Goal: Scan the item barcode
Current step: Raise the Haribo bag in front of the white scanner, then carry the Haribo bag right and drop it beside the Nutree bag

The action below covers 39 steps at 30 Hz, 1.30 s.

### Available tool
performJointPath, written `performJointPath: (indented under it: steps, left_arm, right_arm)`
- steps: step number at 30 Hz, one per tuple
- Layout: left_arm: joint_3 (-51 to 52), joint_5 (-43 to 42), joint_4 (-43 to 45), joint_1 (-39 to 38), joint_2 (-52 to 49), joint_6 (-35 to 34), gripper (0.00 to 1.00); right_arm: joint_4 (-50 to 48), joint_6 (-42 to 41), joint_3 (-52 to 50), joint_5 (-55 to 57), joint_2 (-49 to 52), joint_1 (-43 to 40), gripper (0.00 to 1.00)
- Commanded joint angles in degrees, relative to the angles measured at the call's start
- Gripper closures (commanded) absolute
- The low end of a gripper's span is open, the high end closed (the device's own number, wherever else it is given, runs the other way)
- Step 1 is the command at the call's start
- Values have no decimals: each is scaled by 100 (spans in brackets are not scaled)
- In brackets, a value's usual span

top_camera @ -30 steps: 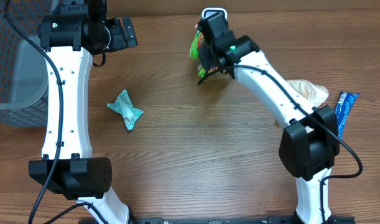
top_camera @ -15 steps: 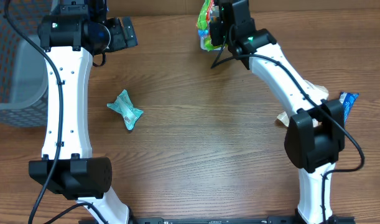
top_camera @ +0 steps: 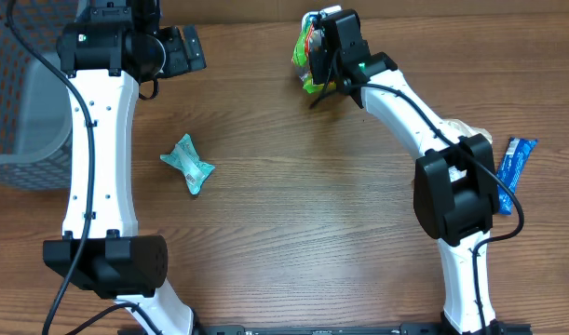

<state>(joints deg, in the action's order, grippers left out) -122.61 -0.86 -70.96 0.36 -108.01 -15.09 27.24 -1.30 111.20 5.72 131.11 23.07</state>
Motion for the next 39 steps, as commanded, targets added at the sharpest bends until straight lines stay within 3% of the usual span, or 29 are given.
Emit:
performJointPath:
  steps: [1,19,39]
  left_arm:
    - [-127,-44,7,-37,-61,-79,0]
    - [-127,-44,4,-37,-61,-79,0]
    - [-127,-44,4,-37,-61,-79,0]
  right_arm:
    - [17,-31,111,-125,-201,15,97]
    - [1043,-645,289,-1051,-1488,15,96]
    - [3950,-1082,289,-1069,-2837,-48,96]
